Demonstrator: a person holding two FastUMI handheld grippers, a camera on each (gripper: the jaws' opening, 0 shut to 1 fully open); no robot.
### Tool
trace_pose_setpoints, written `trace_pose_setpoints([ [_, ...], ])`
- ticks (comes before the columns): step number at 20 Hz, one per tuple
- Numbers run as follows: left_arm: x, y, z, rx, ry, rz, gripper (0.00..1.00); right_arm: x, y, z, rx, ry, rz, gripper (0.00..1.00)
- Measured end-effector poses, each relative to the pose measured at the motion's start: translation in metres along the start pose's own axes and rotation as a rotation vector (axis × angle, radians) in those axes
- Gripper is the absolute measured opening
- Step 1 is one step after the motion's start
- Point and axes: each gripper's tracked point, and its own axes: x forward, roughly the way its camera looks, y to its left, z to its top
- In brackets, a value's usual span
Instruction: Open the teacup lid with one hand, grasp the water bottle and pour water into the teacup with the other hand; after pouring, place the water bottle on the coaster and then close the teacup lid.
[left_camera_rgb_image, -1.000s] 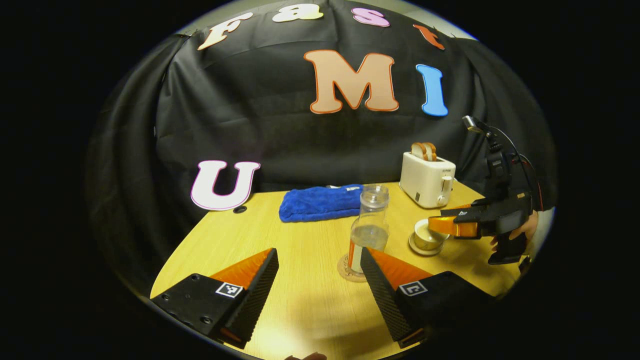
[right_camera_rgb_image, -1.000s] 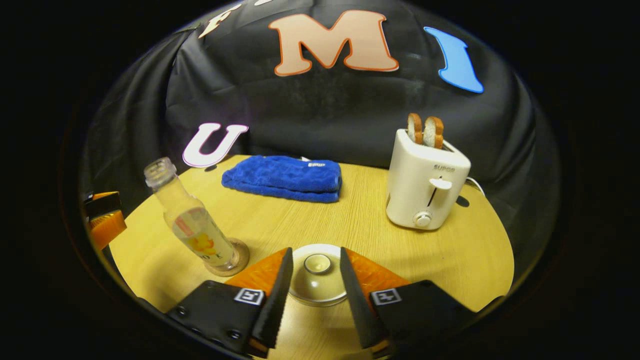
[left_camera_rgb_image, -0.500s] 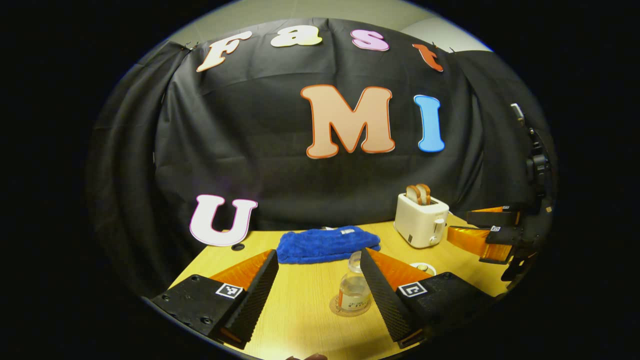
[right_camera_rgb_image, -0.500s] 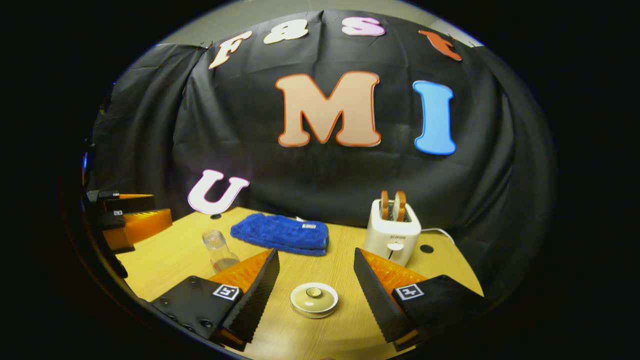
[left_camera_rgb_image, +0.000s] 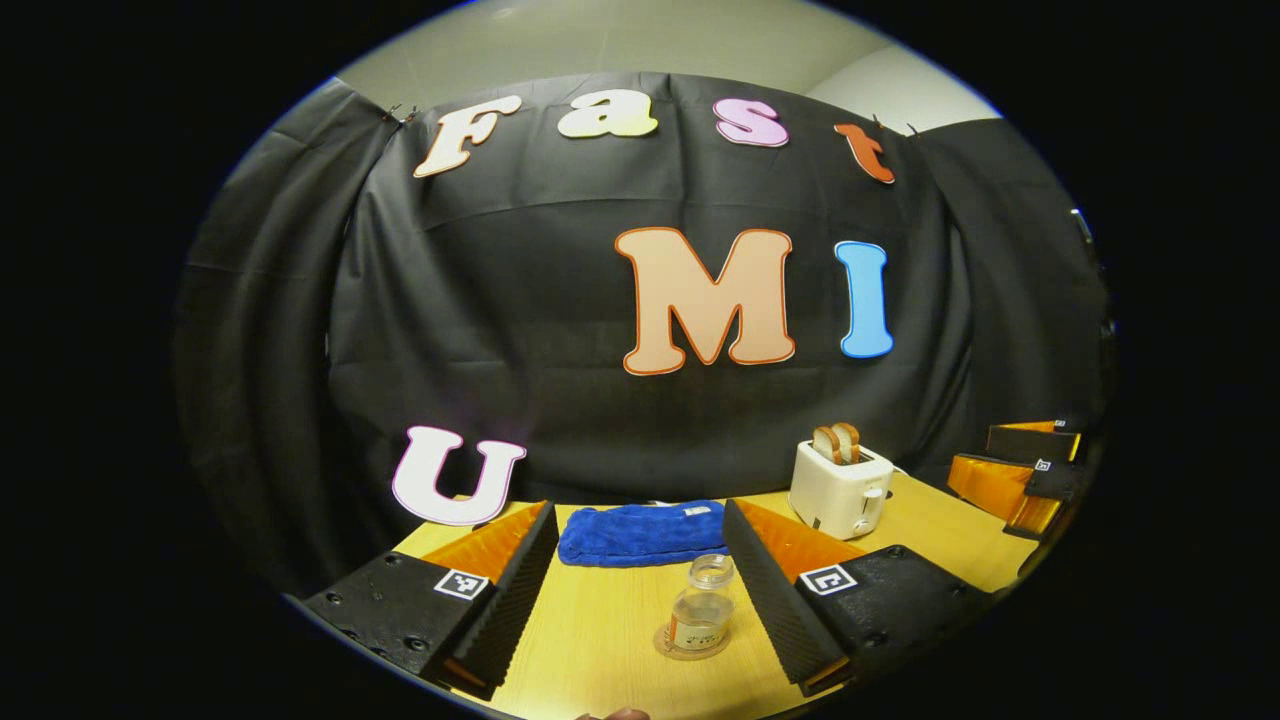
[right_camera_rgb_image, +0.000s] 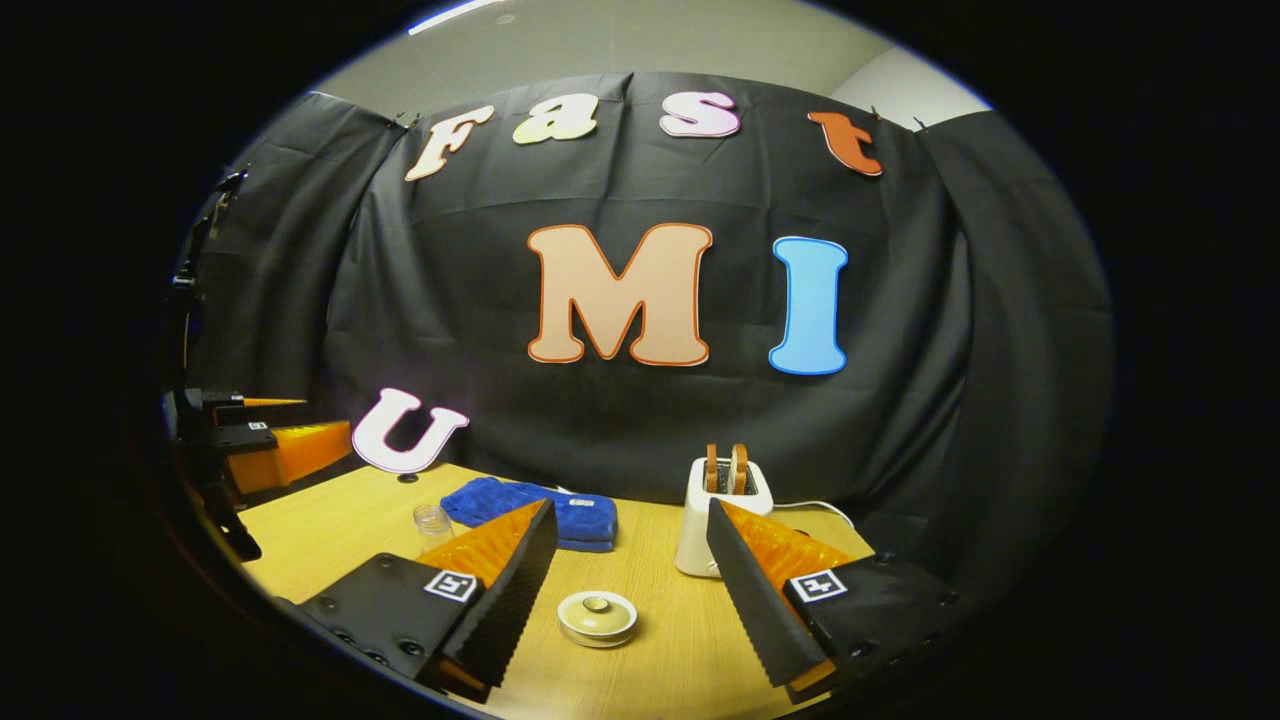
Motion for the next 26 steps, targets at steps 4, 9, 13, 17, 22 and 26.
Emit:
trace_pose_setpoints([
  [4,-0.003,0.007,0.010,0.015,-0.016,0.004,0.96,0.005,0.000,0.010,0.001,-0.031,-0.001,0.93],
  [9,-0.005,0.015,0.019,0.020,-0.034,0.021,0.96,0.010,0.003,0.015,0.029,-0.041,0.010,0.96],
  [13,-0.003,0.020,0.020,0.023,-0.033,0.026,0.96,0.017,0.006,0.020,0.002,-0.044,0.021,0.93],
  [17,0.001,0.026,0.024,0.024,-0.039,0.042,0.96,0.023,0.006,0.024,0.008,-0.048,0.020,0.93],
  [22,0.003,0.030,0.027,0.032,-0.054,0.050,0.96,0.025,0.006,0.024,0.016,-0.049,0.011,0.96],
  [26,0.002,0.030,0.025,0.017,-0.052,0.049,0.96,0.022,0.005,0.021,0.016,-0.045,0.002,0.96],
])
